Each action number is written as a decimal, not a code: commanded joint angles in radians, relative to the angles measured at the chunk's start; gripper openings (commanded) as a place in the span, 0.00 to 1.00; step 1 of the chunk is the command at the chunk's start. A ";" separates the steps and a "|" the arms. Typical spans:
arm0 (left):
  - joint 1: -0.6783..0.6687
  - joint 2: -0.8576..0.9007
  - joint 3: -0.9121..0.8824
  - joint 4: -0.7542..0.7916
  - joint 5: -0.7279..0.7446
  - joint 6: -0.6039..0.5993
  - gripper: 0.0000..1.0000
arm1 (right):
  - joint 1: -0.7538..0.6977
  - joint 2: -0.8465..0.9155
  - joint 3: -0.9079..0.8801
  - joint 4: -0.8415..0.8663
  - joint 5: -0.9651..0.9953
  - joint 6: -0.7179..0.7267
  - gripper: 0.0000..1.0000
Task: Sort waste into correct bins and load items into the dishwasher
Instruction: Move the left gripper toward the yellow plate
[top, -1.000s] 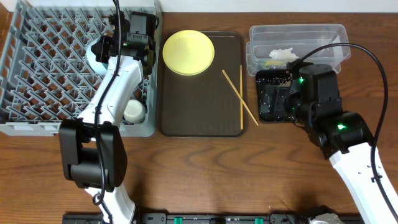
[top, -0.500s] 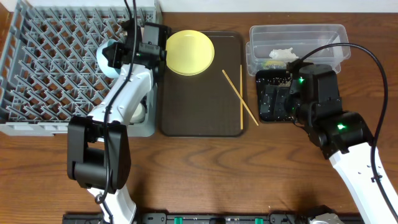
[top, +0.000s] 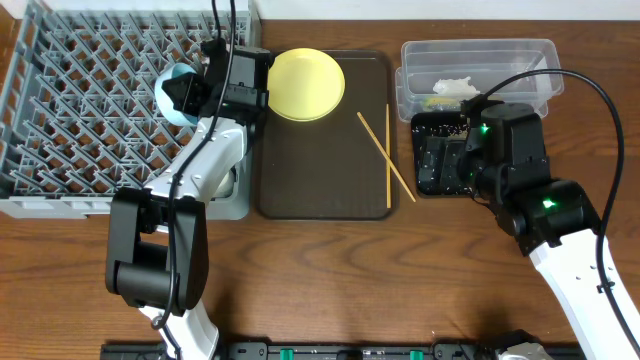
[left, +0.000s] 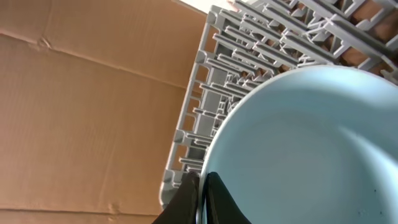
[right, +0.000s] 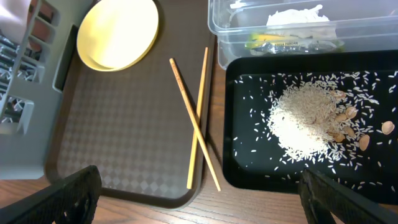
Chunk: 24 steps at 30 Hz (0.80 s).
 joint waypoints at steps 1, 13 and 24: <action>0.000 0.005 -0.021 0.031 0.059 0.190 0.07 | -0.005 0.002 0.006 0.002 0.014 0.003 0.99; -0.047 0.005 -0.021 0.064 0.088 0.569 0.07 | -0.005 0.002 0.006 0.002 0.014 0.003 0.99; -0.071 0.005 -0.021 0.064 -0.011 0.632 0.08 | -0.005 0.002 0.006 0.002 0.014 0.003 0.99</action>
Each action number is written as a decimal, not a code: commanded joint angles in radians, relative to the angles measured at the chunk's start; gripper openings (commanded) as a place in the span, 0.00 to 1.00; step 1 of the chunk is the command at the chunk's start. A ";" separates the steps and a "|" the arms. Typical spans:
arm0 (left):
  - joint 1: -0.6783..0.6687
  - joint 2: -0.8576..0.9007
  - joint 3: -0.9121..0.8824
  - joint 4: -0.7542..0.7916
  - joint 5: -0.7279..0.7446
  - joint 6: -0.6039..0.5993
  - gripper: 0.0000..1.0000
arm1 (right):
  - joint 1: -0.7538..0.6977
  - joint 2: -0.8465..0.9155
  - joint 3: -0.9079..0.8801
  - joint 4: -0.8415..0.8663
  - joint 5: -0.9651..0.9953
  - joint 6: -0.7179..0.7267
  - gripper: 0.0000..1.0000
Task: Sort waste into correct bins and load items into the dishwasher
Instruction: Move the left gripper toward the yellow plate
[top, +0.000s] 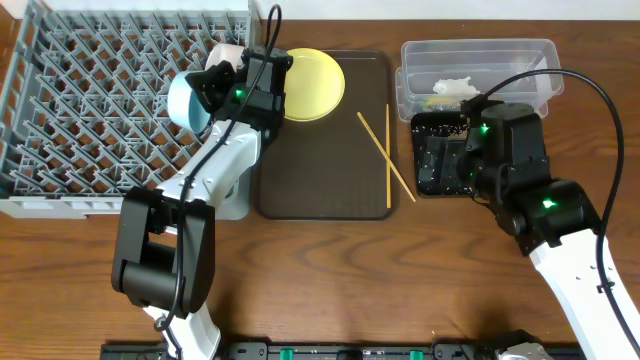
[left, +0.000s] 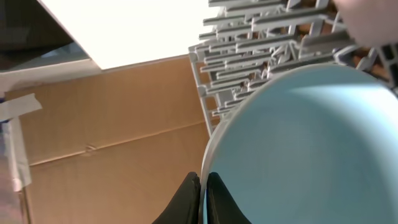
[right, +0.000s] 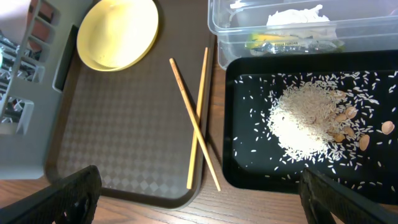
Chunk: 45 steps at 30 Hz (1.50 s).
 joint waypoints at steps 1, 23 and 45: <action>-0.011 0.005 -0.016 -0.006 -0.069 0.029 0.07 | -0.005 0.002 0.006 0.002 0.014 0.003 0.99; -0.071 0.005 -0.016 -0.134 -0.056 -0.193 0.33 | -0.005 0.002 0.006 0.002 0.014 0.003 0.99; -0.103 -0.010 0.007 -0.235 0.525 -0.673 0.88 | -0.005 0.002 0.006 0.002 0.014 0.003 0.99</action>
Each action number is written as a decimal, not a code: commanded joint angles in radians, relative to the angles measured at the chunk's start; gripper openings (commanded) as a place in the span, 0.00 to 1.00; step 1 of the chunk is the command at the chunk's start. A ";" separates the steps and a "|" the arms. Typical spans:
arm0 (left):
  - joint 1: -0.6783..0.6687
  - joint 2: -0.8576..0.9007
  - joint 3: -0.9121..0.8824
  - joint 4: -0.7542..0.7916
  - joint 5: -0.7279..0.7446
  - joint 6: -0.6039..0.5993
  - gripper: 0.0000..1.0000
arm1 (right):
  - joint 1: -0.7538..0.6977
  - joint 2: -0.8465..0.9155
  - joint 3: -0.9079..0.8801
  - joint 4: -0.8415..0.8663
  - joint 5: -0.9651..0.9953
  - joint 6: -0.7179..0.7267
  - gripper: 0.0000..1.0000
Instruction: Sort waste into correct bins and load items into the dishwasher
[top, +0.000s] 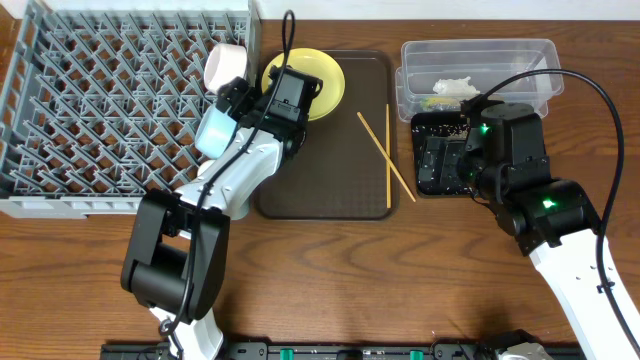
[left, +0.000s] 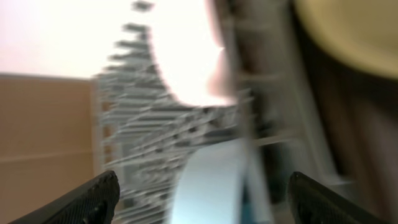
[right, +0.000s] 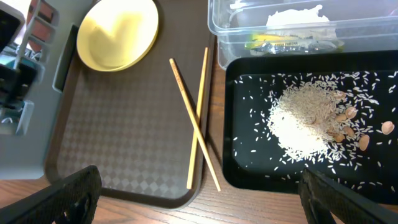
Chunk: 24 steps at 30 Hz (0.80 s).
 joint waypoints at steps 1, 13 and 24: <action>0.003 -0.016 0.031 -0.006 0.211 -0.087 0.88 | -0.005 0.002 0.006 0.002 0.014 0.003 0.99; 0.007 -0.208 0.124 0.000 0.721 -0.568 0.88 | -0.005 0.002 0.006 0.002 0.014 0.003 0.99; 0.010 0.027 0.113 0.062 0.731 -0.742 0.89 | -0.005 0.002 0.006 0.002 0.014 0.003 0.99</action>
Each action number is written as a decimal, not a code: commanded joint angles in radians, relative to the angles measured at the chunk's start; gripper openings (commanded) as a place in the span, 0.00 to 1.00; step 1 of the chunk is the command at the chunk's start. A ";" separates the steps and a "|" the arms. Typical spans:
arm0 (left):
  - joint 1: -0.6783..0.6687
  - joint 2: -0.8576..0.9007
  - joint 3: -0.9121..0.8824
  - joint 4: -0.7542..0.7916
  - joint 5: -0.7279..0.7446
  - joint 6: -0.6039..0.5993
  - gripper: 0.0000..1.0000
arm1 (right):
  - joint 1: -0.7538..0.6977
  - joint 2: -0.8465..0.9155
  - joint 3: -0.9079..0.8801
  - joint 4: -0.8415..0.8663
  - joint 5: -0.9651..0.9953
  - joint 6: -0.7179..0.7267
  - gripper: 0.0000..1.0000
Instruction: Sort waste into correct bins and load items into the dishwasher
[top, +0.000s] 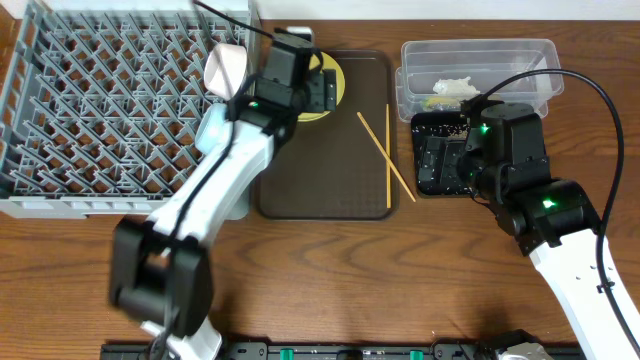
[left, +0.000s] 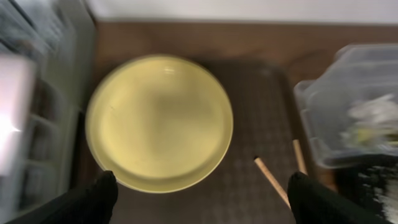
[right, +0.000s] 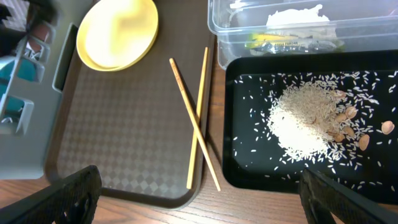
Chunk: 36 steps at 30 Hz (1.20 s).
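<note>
A yellow plate (left: 158, 121) lies at the far end of the brown tray (top: 320, 170). My left gripper (left: 199, 199) hovers open just above it, with nothing between its fingers. In the overhead view the plate (top: 333, 85) is mostly hidden by that arm. Two chopsticks (right: 196, 124) lie crossed at the tray's right edge. The light blue bowl (right: 13, 67) stands in the grey dish rack (top: 100, 100) by its right edge. My right gripper (right: 199, 199) is open over the near edge of the black bin.
A white cup (top: 225, 65) stands in the rack's right side. A black bin (right: 249, 155) holds rice and nuts. Behind it, a clear container (top: 478, 50) holds paper and wrappers. Bare wooden table lies in front.
My left gripper was open beside the blue bowl at the rack's right edge and is now over the yellow plate. The bowl stays in the rack. The right arm has not moved.
My left gripper was shut on the blue bowl's rim over the rack, and still held it a moment later. Then it was open with the bowl standing in the rack. Now it hangs over the yellow plate.
</note>
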 joint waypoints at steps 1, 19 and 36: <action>0.010 0.103 -0.012 0.037 -0.007 -0.049 0.89 | -0.005 0.002 0.006 0.002 0.014 0.003 0.99; 0.010 0.283 -0.012 0.079 0.002 0.018 0.82 | -0.005 0.002 0.006 0.002 0.014 0.003 0.99; -0.026 0.288 -0.012 -0.113 0.262 0.022 0.81 | -0.005 0.002 0.006 0.002 0.014 0.003 0.99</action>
